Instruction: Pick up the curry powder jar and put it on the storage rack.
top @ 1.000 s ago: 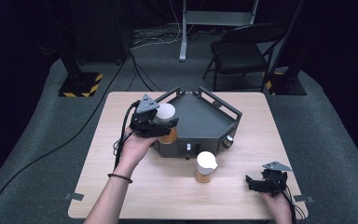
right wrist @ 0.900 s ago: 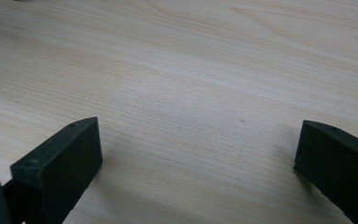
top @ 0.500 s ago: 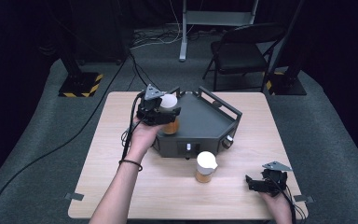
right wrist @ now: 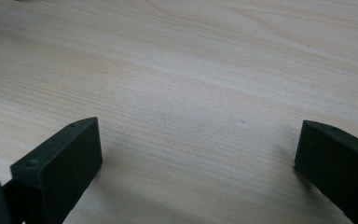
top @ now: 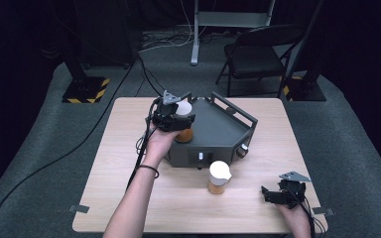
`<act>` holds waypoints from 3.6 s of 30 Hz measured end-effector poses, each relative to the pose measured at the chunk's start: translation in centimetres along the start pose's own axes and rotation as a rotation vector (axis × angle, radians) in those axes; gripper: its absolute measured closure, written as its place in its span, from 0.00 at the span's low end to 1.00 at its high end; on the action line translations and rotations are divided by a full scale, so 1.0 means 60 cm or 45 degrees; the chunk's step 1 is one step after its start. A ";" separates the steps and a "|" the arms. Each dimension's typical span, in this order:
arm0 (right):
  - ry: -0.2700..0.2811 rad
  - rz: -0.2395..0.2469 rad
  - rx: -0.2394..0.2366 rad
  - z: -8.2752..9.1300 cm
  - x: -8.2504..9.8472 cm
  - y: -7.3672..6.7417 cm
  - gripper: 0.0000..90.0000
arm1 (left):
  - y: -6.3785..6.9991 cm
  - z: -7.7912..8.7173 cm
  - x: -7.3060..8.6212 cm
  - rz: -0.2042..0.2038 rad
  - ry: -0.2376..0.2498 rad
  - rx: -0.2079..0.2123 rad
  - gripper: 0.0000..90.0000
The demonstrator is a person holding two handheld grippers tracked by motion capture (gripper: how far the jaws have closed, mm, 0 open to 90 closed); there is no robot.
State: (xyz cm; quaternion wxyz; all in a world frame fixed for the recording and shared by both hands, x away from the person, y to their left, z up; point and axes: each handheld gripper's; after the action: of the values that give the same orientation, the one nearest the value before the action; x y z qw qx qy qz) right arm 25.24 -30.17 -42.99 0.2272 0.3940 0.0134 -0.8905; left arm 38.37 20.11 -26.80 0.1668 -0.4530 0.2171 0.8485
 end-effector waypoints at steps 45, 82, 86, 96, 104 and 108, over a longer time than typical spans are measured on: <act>0.000 0.001 0.000 0.000 0.000 0.000 0.00 | -0.045 0.142 0.105 -0.021 0.090 -0.015 0.06; 0.000 -0.001 0.003 0.000 0.000 -0.001 0.00 | -0.100 0.195 0.364 0.074 0.106 -0.121 0.07; 0.000 -0.001 0.003 0.000 0.000 -0.001 0.00 | -0.113 0.189 0.377 0.099 0.082 -0.122 0.07; 0.000 -0.002 0.003 0.000 0.000 -0.001 0.00 | -0.134 0.146 0.386 0.092 -0.081 -0.145 0.07; 0.000 -0.002 0.003 0.000 0.000 -0.001 0.00 | -0.145 0.124 0.380 0.136 -0.192 -0.148 0.07; 0.000 -0.002 0.003 0.000 0.000 -0.001 0.00 | -0.145 0.120 0.374 0.146 -0.224 -0.154 0.07</act>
State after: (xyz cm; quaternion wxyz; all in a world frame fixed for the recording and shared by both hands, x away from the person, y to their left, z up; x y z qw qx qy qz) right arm 25.22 -30.12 -43.00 0.2261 0.3943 0.0127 -0.8906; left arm 25.52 33.18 -43.99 0.1089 -0.3727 0.1757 0.9046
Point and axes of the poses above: each handheld gripper's, and its own axes: z roughly backward along the jaws, x roughly out of its underside, y roughly to its right, and after that the axes turned 12 degrees about z, right-handed
